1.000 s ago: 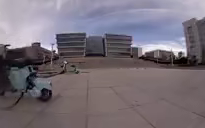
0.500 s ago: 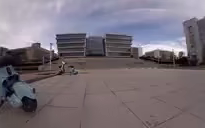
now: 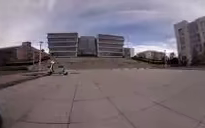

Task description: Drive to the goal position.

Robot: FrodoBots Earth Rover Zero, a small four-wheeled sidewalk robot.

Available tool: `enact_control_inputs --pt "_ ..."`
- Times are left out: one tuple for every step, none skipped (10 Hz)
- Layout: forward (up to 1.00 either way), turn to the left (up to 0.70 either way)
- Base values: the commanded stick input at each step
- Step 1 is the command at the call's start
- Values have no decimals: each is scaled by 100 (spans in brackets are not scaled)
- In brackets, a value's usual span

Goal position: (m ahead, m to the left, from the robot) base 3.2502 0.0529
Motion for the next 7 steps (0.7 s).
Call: enact_control_inputs --pt "85 -4" --pt "85 0" --pt "85 0" --pt "85 0" --pt "85 0" --pt "85 0" --pt "85 0"
